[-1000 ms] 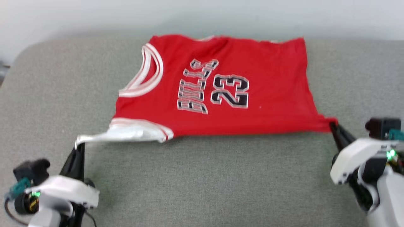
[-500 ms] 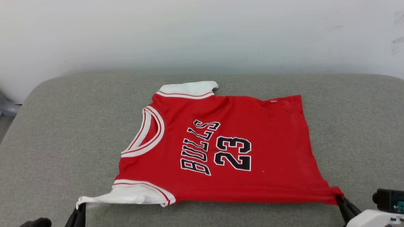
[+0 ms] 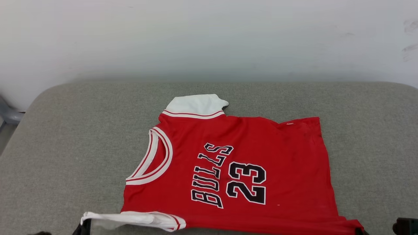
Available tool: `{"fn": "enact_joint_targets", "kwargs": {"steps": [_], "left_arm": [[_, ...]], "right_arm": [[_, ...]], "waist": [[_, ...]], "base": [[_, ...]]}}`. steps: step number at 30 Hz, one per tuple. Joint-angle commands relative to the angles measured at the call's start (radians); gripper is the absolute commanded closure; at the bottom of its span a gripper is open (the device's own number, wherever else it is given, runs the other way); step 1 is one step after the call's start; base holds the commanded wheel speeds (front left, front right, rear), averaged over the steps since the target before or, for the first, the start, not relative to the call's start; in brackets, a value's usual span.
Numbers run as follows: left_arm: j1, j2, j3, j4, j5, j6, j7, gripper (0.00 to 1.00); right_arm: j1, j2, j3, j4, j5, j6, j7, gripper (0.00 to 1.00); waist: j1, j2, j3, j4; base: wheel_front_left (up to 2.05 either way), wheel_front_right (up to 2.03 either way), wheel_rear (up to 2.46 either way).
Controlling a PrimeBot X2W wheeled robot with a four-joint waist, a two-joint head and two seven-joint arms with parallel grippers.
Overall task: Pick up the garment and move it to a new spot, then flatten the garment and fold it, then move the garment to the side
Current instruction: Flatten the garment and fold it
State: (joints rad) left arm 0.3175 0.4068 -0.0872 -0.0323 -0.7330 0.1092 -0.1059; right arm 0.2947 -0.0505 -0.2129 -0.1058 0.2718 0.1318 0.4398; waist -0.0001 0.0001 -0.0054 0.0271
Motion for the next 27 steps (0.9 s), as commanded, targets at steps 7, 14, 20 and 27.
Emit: {"fn": "enact_joint_targets", "kwargs": {"steps": [7, 14, 20, 27], "left_arm": [[-0.159, 0.012, -0.048, 0.008, 0.017, -0.036, 0.042, 1.00], [-0.329, 0.008, -0.083, 0.099, 0.026, -0.094, 0.032, 1.00], [-0.434, 0.001, -0.100, 0.192, 0.028, -0.138, 0.016, 1.00], [-0.520, -0.015, -0.144, 0.324, 0.015, -0.188, 0.036, 1.00]], "right_arm": [[-0.119, -0.001, 0.025, 0.004, -0.049, -0.002, 0.022, 1.00], [-0.254, -0.005, 0.054, 0.051, -0.083, -0.002, 0.000, 1.00], [-0.356, -0.022, 0.076, 0.132, -0.097, -0.002, -0.032, 1.00], [-0.425, -0.028, 0.091, 0.246, -0.107, -0.002, -0.072, 0.99]], "waist": [[0.0001, -0.0001, 0.077, -0.009], [0.0001, -0.0001, 0.179, -0.010], [0.0001, -0.0001, 0.255, -0.012], [0.0001, -0.0001, 0.307, -0.012]], "base": [[0.00, 0.00, 0.00], [0.00, 0.00, 0.00], [0.00, 0.00, 0.00], [0.00, 0.00, 0.00]]}}
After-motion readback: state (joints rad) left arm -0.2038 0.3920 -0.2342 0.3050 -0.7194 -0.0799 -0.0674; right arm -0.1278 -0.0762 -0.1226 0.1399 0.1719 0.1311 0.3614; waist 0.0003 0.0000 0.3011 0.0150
